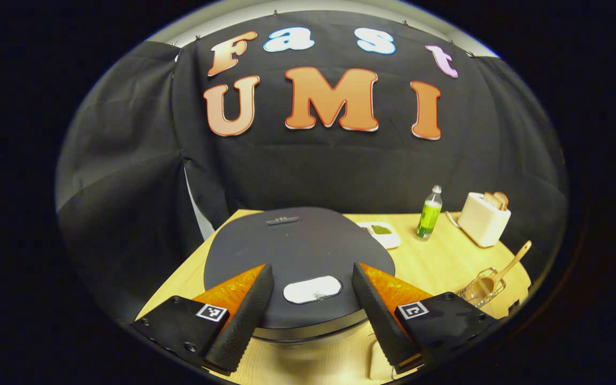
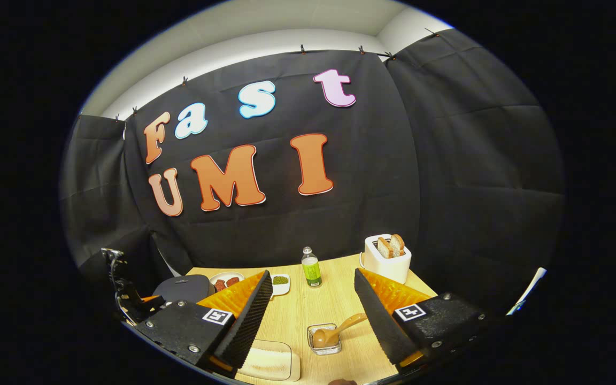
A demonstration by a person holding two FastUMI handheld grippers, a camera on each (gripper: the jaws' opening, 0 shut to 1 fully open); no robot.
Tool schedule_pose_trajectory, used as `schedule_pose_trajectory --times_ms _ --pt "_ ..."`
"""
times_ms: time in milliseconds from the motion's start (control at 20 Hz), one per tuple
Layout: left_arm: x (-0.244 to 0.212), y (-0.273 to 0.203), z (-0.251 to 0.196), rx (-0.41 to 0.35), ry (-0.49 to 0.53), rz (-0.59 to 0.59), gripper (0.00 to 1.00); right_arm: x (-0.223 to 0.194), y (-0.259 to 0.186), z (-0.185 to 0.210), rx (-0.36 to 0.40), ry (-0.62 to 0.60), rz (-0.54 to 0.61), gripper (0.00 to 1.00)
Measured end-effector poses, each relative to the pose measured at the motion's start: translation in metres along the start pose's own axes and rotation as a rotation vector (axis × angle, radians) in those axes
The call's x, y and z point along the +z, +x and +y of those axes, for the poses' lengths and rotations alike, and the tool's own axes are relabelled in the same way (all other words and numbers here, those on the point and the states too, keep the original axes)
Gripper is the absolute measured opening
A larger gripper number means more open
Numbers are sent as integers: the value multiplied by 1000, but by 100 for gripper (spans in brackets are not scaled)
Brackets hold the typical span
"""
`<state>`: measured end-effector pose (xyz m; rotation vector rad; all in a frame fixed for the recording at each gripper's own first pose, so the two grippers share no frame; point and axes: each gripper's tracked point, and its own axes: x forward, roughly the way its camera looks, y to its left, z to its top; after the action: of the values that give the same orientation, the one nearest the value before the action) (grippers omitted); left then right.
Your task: Close the left gripper, press the button to open the rice cooker; take a wooden spoon from the chopstick holder with the right hand, scoop a spoonful of rice and pour it into the rice cooker, then put the wooden spoon back into the chopstick holder.
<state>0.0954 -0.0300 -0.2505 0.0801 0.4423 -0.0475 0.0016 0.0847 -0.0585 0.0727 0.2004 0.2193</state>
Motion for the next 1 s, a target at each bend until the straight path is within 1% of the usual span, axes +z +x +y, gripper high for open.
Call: schedule_pose_trajectory --times_ms 50,100,200,300,350,450,550,600,650,700,750,800,900,950,1000 --pt "8 1 2 4 14 -40 100 -2 0 -1 -2 2 3 95" --pt "3 0 1 7 5 -21 100 -4 0 -2 -3 5 7 95" --pt "-1 6 1 5 -16 -43 100 -7 0 -2 -3 11 14 95" --pt "-1 3 1 2 1 -56 96 -11 1 -1 0 10 22 95" --pt "0 2 0 1 20 -64 100 -12 2 -3 -4 5 24 95" --pt "3 2 0 -6 22 -71 100 -12 3 -5 -12 -1 21 95" --pt "4 -3 2 -13 33 -6 100 -12 4 -5 -10 -16 20 95" --pt "12 -9 8 2 36 13 94 -8 5 -6 -12 -28 15 95" --pt "31 -15 15 10 32 -14 94 -2 6 -8 -14 -40 5 95" --pt "57 -23 20 15 25 -59 100 5 5 -9 -16 -52 -8 95" --pt "82 -36 26 22 25 -92 100 11 6 -8 -17 -65 -23 95" --pt "105 -50 29 20 22 -118 94 20 6 -9 -19 -81 -39 95" --pt "152 -80 35 13 20 -187 100 35 9 -10 -22 -103 -67 95" --pt "176 -96 42 22 20 -221 93 43 9 -10 -22 -104 -81 95" --pt "194 -109 49 38 20 -249 100 50 9 -10 -20 -97 -92 95"
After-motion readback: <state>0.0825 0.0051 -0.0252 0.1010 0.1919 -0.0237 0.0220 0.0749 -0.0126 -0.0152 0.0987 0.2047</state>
